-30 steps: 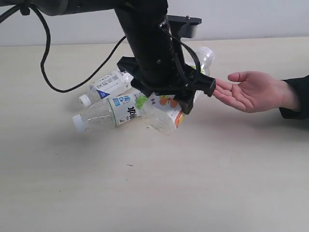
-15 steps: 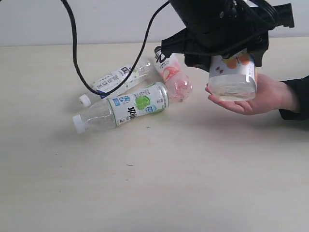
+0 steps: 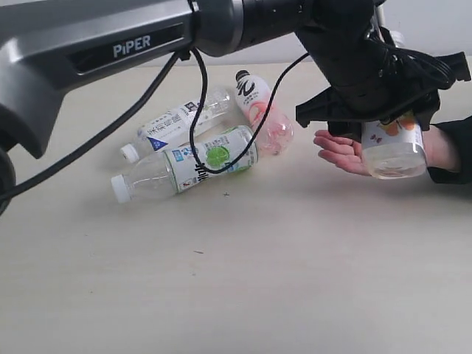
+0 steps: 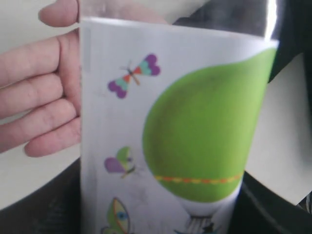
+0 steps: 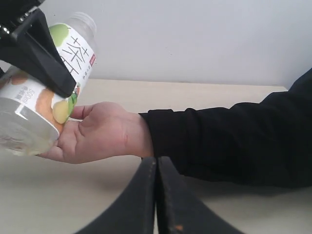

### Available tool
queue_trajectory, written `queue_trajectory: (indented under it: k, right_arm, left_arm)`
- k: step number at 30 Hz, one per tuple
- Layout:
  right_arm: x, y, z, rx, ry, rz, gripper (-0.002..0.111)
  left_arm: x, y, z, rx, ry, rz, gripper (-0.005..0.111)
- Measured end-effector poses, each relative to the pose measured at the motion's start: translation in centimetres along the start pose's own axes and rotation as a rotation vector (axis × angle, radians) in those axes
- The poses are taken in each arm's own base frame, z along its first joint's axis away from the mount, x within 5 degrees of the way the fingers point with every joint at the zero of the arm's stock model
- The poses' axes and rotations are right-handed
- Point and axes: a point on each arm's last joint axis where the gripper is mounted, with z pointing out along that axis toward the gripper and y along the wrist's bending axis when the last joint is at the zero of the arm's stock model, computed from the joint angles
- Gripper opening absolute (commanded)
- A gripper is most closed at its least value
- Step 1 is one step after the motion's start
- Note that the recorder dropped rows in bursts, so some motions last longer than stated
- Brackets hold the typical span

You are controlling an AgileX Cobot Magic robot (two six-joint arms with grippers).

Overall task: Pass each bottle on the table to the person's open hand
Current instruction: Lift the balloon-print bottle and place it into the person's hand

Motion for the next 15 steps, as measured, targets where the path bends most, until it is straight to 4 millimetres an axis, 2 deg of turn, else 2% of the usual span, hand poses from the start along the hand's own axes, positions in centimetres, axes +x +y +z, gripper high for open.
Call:
queue_trajectory:
  k: [8, 15]
  right_arm:
    - [0.0, 0.0, 0.0, 0.0, 0.0, 0.0, 0.0]
    - [0.0, 0.0, 0.0, 0.0, 0.0, 0.0, 0.0]
  left_arm:
    - [0.6, 1.1, 2.9, -0.009, 0.057, -0.062, 0.0]
    - [-0.1, 1.6, 3.0, 0.016, 0.055, -0.124, 0.0]
